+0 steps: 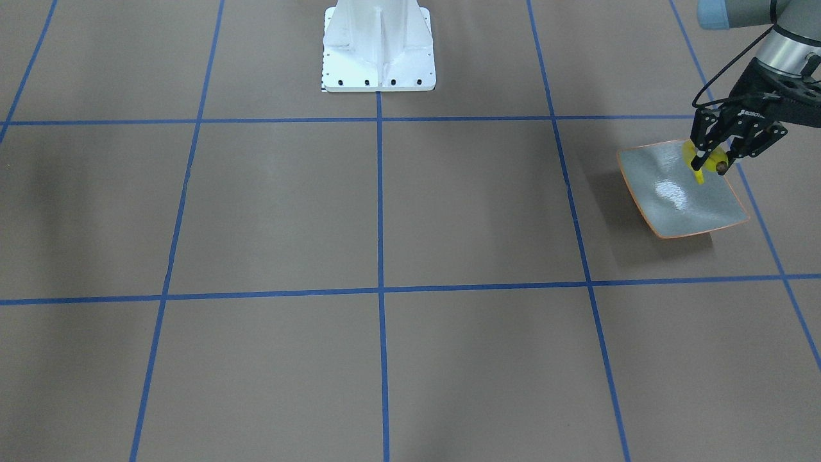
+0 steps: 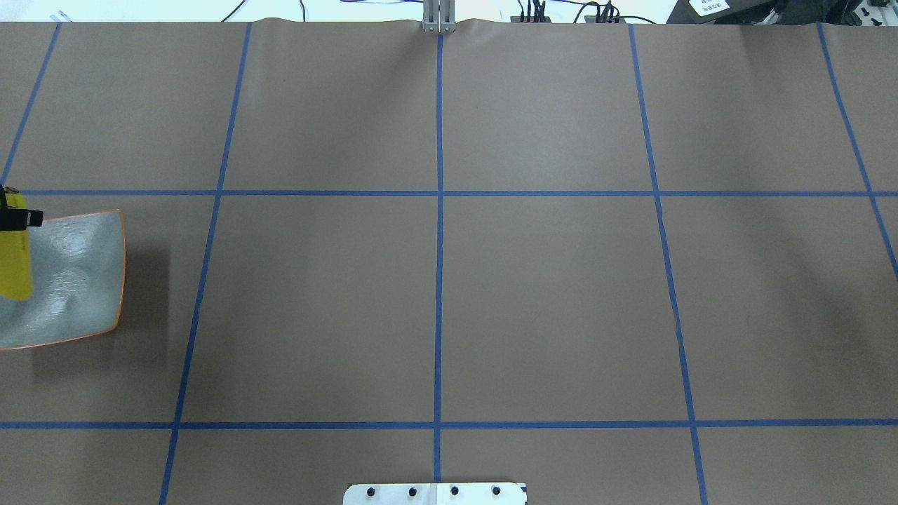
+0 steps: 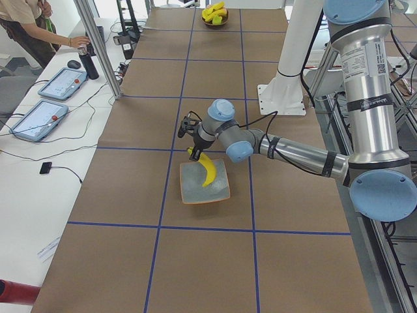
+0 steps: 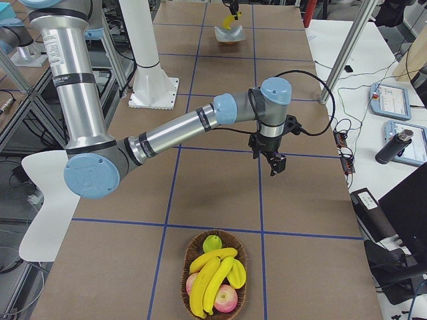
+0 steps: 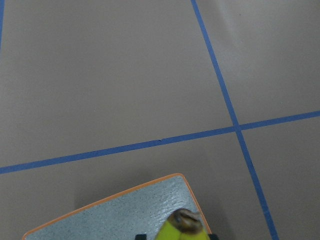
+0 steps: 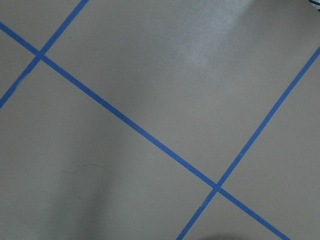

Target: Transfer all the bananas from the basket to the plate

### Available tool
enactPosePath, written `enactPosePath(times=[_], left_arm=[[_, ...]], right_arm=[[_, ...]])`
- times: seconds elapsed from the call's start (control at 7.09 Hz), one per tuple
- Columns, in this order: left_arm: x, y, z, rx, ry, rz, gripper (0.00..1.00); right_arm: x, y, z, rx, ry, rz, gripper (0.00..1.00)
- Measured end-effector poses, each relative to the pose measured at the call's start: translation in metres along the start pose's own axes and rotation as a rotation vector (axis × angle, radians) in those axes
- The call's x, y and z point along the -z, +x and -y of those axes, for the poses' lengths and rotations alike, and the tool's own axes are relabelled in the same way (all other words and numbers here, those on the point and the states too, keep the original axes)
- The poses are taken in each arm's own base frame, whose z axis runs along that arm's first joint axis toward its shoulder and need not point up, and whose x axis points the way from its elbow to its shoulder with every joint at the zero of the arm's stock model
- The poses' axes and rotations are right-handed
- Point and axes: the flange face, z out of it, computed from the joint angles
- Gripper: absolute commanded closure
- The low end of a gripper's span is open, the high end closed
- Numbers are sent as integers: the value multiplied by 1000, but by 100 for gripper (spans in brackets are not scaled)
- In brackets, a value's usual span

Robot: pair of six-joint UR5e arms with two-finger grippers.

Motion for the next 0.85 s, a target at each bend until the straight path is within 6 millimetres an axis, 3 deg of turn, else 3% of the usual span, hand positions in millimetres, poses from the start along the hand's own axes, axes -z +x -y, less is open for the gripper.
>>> enactPosePath(times=[0.14, 0.56, 0.71, 0.85], left_arm=[[-5, 4, -2, -3, -21, 4, 49], [-17, 2, -7, -35, -28, 42, 38], [-21, -2, -8, -48, -29, 55, 29], [-25, -5, -8, -70, -34, 63, 12]], right_arm=[[0, 0, -1, -1, 0, 0, 0], [0, 0, -1, -4, 0, 0, 0], [0, 1, -1, -4, 0, 0, 0], [0, 1, 0, -4, 1, 0, 0]])
